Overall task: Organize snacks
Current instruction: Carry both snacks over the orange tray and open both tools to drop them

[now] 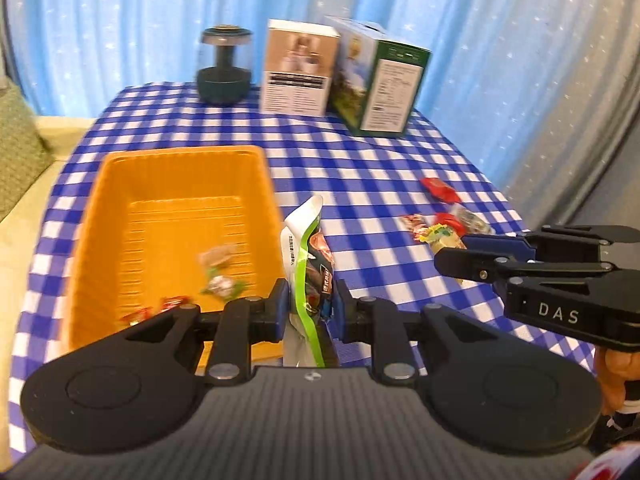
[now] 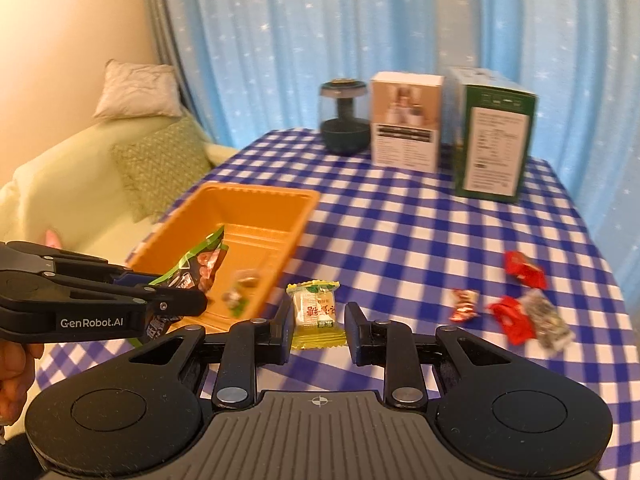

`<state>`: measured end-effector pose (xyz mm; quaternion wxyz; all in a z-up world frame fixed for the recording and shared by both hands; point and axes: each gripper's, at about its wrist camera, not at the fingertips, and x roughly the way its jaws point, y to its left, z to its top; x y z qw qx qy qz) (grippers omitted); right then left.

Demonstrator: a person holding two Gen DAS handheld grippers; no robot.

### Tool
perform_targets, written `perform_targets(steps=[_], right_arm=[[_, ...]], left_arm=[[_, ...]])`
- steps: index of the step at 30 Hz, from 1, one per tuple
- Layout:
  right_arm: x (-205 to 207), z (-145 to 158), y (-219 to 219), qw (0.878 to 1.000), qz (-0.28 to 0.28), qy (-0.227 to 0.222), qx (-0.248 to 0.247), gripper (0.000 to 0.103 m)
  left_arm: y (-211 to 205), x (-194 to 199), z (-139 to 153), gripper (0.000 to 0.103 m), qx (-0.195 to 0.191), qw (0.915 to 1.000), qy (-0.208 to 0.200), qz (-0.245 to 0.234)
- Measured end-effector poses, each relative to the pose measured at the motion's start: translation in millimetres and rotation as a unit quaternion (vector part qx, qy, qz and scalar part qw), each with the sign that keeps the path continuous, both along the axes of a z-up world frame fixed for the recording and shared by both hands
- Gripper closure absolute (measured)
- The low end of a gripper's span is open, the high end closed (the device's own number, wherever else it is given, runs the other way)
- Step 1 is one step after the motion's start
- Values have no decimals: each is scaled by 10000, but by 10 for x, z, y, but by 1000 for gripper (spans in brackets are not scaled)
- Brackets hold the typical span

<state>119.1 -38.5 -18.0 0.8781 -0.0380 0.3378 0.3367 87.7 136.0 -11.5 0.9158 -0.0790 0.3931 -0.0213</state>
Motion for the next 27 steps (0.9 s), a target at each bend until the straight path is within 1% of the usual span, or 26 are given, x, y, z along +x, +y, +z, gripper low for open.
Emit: perform_targets(steps=[6,14,21,27], right_arm=[[-7,-35,336,9997,236,56,11,76],[14,-82,680,9991,410,123,-12,76],[75,-165,913,9985,505,188,-56,76],[154,-263,1076,9982,535,268,-88,76]], left_arm=[[326,-114,-24,83,13,9996,42,266],[670,-175,-95,83,53,9989,104,449],[950,-116,-175,83,156,9982,202,551],[1141,24,-213,83,237,9978,256,569]])
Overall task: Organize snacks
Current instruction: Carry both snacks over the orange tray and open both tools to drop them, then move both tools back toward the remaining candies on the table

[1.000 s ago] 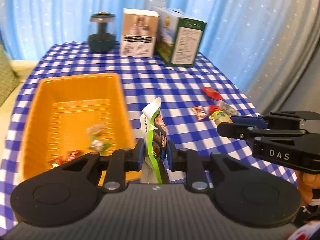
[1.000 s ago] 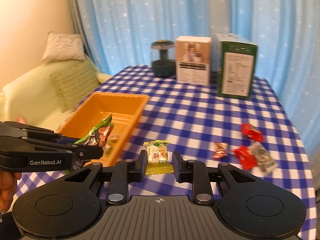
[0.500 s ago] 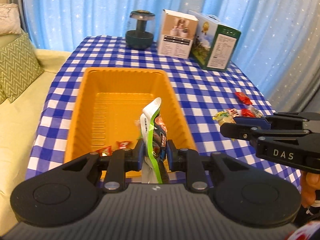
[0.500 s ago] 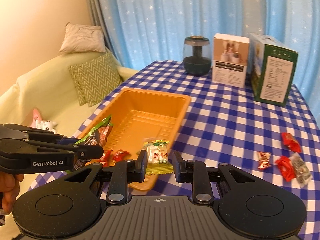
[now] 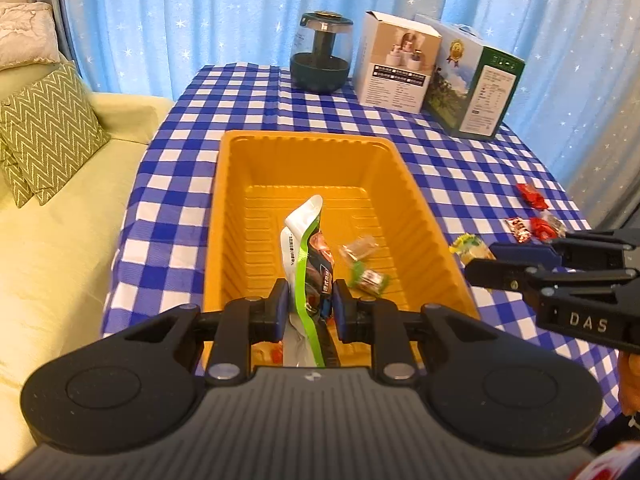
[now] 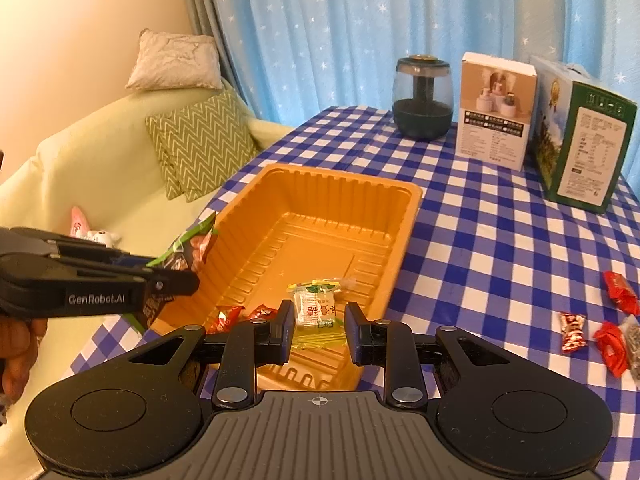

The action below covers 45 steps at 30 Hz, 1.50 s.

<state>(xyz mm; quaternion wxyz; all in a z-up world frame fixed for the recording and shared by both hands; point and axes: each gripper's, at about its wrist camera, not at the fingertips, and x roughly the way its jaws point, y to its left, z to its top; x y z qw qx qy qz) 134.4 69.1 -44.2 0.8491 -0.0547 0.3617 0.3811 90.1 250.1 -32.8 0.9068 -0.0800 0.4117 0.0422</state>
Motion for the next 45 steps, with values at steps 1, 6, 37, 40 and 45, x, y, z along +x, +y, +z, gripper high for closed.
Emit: perform_targets(steps=[1,6,37,40,45], right_arm=[[15,-14,24,10000,-4,11,1,76],[75,-71,115,10000,11,63,-28,76],[165,-156,181,9993,87,216,289,65],[174,-131,27,9985,-66,225,503,46],[153,-65,-266,9977,-343,223,543,45]], left_arm=[[27,29,-9,83,12,10000,15,0],[139,154,-105,82,16,9999,141,-4],[151,-107,13,78,41,9994,-156,316],[82,-163,49,74,115,9993,-199,306],[-68,-253,99,72,126,9992,-264,276]])
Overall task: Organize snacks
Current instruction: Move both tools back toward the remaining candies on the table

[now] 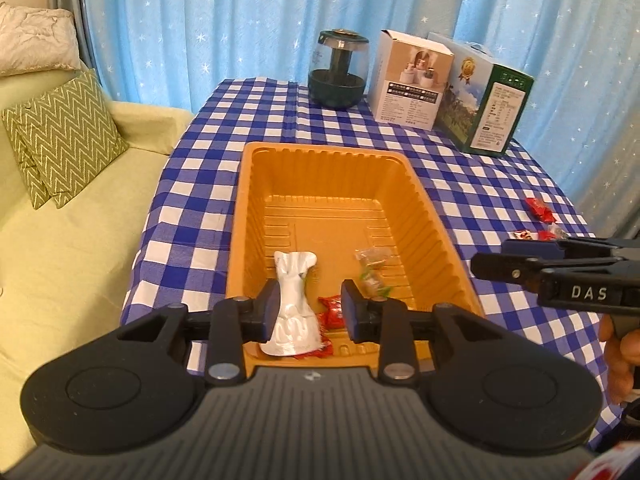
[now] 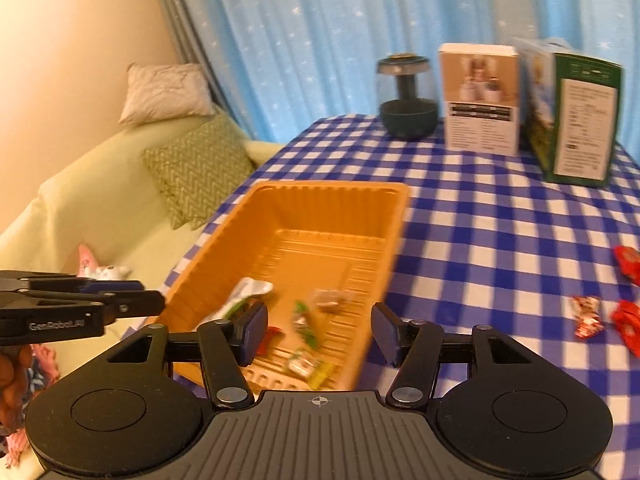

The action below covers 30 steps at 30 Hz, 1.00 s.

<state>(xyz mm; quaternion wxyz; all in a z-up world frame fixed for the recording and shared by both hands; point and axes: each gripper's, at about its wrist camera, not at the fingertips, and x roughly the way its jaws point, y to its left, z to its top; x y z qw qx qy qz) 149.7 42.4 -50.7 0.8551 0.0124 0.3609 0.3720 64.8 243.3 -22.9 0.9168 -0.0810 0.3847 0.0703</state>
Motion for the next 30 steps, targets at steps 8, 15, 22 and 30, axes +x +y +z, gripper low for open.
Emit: perform_targets(steps=[8,15,22,30], right_arm=[[-211,76,-594,9971,-748,139,-79,45],[-470,179,-1076,9923,-1226,108,-100,45],[-671,286,-1440,9875,-1568,94,-124,45],[-859,350,-1751,9821,-1869,-83,-227,42]], left_arm=[[-332,-161,103,59,-147,9998,-120,-67],[-667,-283,193,48,-182,9994,-164,-264],[-975,-381,269,35,-151,9990,-209,-372],[-1317,-445,313,27,-106,9978,-248,-601]])
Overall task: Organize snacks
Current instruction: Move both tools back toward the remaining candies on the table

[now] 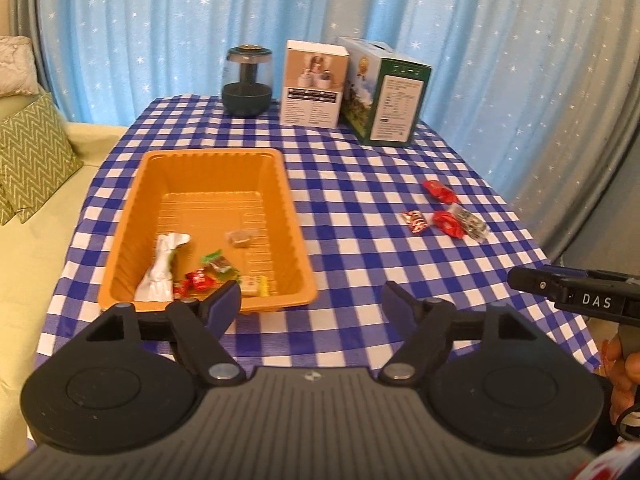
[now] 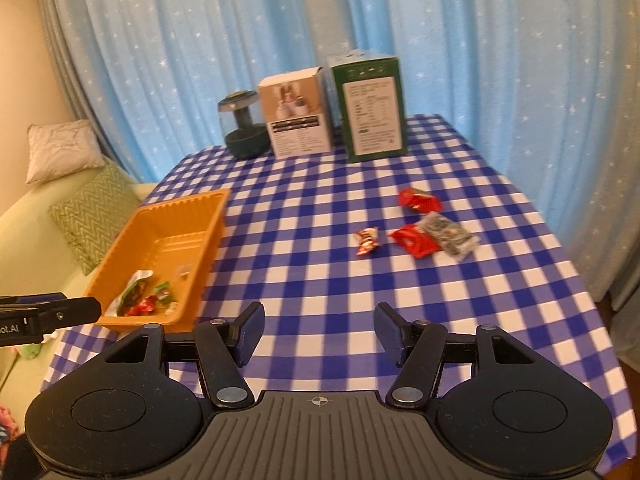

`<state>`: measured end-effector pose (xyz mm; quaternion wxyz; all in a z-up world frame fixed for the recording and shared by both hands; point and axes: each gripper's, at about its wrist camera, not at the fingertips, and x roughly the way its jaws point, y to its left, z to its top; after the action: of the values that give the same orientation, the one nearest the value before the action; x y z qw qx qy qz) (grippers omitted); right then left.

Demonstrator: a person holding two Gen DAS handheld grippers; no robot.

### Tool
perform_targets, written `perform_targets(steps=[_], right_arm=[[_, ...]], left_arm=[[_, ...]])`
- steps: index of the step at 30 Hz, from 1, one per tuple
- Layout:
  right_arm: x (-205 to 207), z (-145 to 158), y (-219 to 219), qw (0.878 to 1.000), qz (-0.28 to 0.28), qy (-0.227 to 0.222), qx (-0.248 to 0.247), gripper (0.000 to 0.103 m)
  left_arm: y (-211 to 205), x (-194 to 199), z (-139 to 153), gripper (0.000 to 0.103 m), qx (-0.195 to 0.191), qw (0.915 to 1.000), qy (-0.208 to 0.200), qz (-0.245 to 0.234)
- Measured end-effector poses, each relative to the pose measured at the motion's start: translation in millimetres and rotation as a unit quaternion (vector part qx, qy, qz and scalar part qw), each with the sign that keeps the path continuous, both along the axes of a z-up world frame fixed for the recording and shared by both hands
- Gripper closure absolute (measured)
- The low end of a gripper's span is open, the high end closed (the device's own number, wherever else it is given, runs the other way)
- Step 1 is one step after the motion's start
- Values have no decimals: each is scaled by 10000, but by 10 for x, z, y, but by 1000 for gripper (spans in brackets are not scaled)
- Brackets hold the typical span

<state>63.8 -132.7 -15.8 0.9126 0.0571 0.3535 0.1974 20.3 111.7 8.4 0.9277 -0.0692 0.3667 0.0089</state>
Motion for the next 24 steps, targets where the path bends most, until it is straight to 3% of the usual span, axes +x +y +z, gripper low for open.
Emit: perform_targets(steps=[12,24], right_arm=[[-22,16,-588,9973,-731,45,69,40],[41,-3,-944,9944,-1048,135,96,40]], left_arm=[[-474,154,13,21,-125,9991,-42,-406],[-855,360,-28,21,-151,9975,19,-697]])
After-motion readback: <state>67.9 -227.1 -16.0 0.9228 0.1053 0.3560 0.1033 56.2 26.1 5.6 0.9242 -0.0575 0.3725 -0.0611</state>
